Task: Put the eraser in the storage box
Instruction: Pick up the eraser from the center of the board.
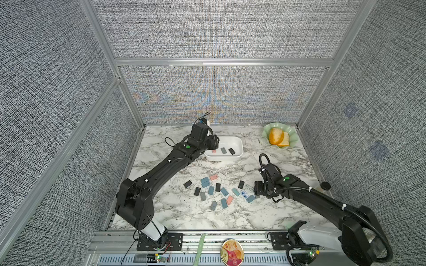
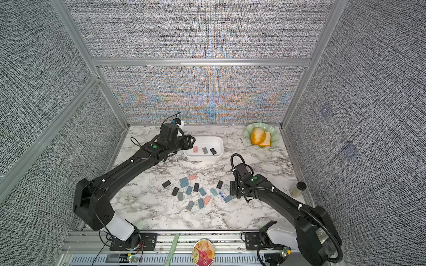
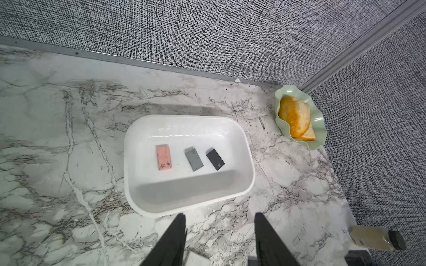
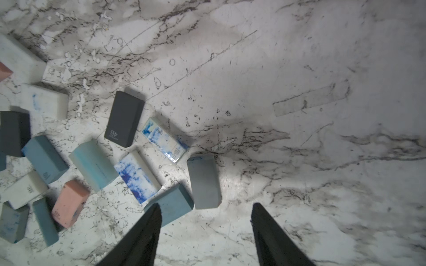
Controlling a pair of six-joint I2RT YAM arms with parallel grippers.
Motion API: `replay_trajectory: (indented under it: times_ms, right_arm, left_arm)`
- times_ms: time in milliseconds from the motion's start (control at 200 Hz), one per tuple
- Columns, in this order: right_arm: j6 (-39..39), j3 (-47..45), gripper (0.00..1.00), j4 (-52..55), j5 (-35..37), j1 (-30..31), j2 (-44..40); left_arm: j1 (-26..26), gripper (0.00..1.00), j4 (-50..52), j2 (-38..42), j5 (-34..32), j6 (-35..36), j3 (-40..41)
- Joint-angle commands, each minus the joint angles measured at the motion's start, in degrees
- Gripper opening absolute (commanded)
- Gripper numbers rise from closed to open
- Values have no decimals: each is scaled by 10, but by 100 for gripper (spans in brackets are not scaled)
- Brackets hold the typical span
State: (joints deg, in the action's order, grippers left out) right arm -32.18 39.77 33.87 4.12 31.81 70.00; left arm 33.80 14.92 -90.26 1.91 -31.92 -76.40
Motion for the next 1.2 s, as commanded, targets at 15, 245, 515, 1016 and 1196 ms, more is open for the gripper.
replay_trajectory:
  times_ms: [15,245,515,1016,1196]
  right_arm:
    - [-18,-4,65,-20,14,4,19]
    - [-16,1,64,-42,35,4,54]
    - [-19,-3,63,-66,26,3,86]
    - [-22,-10,59,-82,5,4,107]
    - [-27,-19,57,-78,8,4,95]
  left_arm:
    - [1,50,-17,22,-8,1,24]
    - [1,50,-8,43,-19,-1,52]
    - [1,50,-8,59,-22,-7,77]
    - [1,50,-10,80,-25,-11,90]
    - [1,50,-12,86,-28,-13,95]
